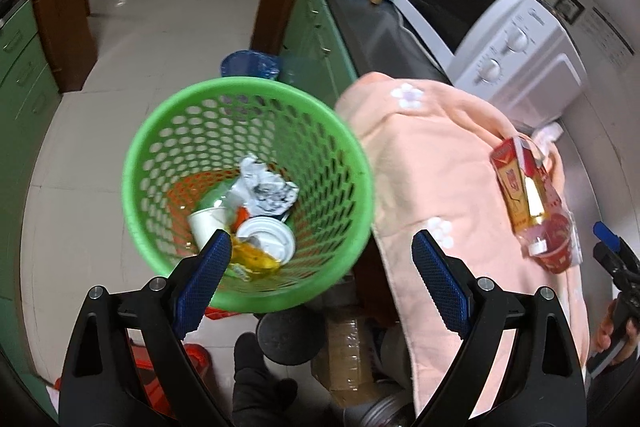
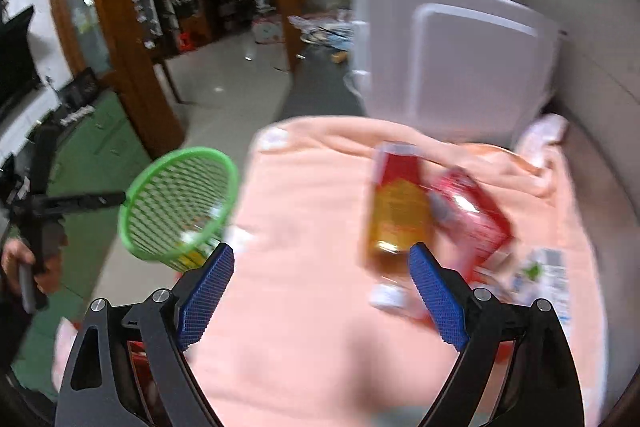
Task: Collect trash
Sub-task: 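Grasp the red-gold drink bottle with the left tool while the right tool grasps the red snack cup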
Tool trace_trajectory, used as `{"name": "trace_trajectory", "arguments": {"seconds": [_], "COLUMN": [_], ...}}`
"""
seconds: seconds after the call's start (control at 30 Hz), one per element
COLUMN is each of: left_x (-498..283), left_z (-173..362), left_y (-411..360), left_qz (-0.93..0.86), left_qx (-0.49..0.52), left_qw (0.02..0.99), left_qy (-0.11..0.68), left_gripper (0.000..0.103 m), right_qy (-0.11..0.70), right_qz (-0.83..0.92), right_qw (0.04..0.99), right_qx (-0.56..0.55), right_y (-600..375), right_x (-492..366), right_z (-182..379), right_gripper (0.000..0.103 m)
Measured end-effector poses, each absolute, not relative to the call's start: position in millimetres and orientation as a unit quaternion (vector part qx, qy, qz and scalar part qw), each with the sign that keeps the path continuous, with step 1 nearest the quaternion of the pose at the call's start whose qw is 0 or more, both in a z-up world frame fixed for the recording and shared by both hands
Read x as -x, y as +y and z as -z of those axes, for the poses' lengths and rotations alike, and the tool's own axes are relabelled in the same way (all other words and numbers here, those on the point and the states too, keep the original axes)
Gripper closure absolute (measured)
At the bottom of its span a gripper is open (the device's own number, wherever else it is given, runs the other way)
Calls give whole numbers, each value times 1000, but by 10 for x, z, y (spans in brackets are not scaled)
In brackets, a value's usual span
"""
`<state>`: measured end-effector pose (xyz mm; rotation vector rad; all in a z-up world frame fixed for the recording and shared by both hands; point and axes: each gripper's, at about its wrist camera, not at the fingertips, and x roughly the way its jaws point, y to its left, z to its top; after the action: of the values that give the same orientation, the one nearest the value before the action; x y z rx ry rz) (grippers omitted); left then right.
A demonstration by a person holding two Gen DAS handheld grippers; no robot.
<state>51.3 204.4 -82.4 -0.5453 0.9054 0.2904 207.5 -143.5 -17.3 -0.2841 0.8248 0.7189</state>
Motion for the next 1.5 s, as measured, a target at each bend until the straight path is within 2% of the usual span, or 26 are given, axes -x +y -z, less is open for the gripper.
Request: {"name": "trace_trajectory", "arguments": {"seconds": [0.3,1.2,1.3,1.33,1.5], "left_x": [-885,-2115,-2256,-2312,-2493], "left_z": [717,665,696,705,685], "left_y": [1630,770,658,614,472], "left_qz": [-100,-15,-5,-1,14], "left_qx": [225,186,185,186,192], "left_qw": [861,848,844,843,839], "left_qy": [444,495,503,505,509], "left_gripper": [13,13,13,13,13], "right_qy": [403,408,398,397,410], "right_qz": [-327,-332,-323,-316,-309], "right_qw": [823,774,780,785,794], "right_qx": [229,352,359,356,324], "right_y": [-1767,-1672,-1670,-1682,-1761], "right_x": [-2245,-2705,-2680,-2683,-2659], "right_z": [405,1067,1085,1075,1017], "right_gripper": [15,11,14,19,24]}}
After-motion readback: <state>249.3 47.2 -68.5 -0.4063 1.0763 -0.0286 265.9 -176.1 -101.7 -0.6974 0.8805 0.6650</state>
